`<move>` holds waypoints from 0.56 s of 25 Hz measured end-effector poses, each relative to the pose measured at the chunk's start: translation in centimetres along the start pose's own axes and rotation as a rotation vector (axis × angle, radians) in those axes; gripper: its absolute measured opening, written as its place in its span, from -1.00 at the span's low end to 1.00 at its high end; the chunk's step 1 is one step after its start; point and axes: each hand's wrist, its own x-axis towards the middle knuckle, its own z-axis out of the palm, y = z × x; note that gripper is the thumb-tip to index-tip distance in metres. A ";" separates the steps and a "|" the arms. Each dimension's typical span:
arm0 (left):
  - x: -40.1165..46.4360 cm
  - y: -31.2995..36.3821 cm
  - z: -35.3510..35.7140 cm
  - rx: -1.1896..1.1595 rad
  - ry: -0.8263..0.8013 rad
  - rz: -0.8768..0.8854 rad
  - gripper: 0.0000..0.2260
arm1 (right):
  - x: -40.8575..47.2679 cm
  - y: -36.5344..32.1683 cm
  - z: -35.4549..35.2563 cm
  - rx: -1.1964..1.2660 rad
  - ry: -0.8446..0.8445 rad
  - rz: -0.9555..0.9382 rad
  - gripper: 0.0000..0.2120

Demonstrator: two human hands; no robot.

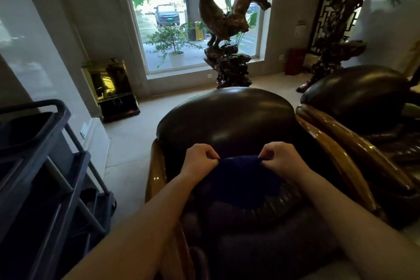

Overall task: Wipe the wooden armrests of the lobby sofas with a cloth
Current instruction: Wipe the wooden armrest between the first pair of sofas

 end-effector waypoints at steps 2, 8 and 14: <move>-0.3 2.4 3.0 0.020 -0.021 -0.011 -0.87 | -1.8 2.9 -2.1 0.020 0.020 0.018 -0.94; -0.4 11.1 14.8 -0.002 -0.026 -0.039 -0.86 | -6.7 14.8 -9.2 0.022 -0.034 0.063 -0.95; -0.3 17.8 26.1 -0.037 -0.082 -0.072 -0.88 | -9.4 26.4 -15.0 0.021 -0.038 0.120 -0.95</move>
